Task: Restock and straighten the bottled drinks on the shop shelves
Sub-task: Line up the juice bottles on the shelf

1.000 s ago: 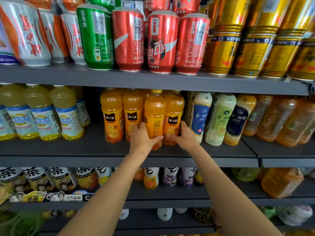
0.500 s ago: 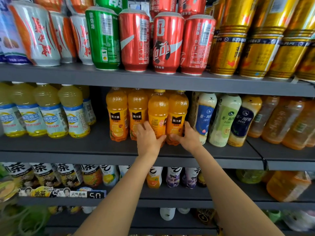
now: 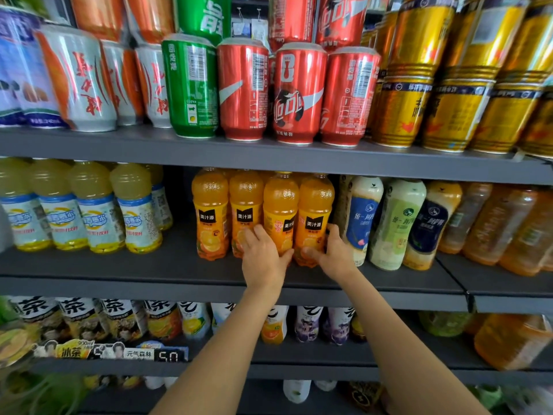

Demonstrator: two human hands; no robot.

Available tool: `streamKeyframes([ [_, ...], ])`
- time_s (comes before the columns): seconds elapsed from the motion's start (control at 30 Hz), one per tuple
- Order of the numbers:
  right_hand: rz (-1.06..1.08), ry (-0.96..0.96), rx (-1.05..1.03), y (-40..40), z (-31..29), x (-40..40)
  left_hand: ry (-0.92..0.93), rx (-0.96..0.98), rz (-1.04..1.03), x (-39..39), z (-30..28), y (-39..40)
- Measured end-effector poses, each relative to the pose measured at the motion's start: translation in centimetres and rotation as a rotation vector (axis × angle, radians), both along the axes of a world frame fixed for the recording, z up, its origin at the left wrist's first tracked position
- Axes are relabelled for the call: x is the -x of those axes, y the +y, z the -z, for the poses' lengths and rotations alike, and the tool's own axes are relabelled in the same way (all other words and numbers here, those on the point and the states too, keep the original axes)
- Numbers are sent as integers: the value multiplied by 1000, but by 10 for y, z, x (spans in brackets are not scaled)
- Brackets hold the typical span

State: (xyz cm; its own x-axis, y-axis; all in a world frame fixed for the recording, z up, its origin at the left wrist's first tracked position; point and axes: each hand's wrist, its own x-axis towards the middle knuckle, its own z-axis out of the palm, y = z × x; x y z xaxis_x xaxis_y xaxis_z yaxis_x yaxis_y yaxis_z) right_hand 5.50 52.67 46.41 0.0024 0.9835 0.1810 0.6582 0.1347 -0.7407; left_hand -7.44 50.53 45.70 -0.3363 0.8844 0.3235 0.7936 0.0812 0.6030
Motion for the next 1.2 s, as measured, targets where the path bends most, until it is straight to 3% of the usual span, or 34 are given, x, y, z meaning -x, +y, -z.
streamKeyframes([
  [0.13,-21,58,44,3,-1,-2,45,-12,17,6,-2,-3],
  [0.27,1,-7,18,7,-1,-2,115,-3,69,15,-5,-1],
  [0.67,177,103,-109,0,12,14,-91,-124,41,2,15,2],
  [1.2,198,66,-97,2,14,26,-61,-161,10,5,20,3],
])
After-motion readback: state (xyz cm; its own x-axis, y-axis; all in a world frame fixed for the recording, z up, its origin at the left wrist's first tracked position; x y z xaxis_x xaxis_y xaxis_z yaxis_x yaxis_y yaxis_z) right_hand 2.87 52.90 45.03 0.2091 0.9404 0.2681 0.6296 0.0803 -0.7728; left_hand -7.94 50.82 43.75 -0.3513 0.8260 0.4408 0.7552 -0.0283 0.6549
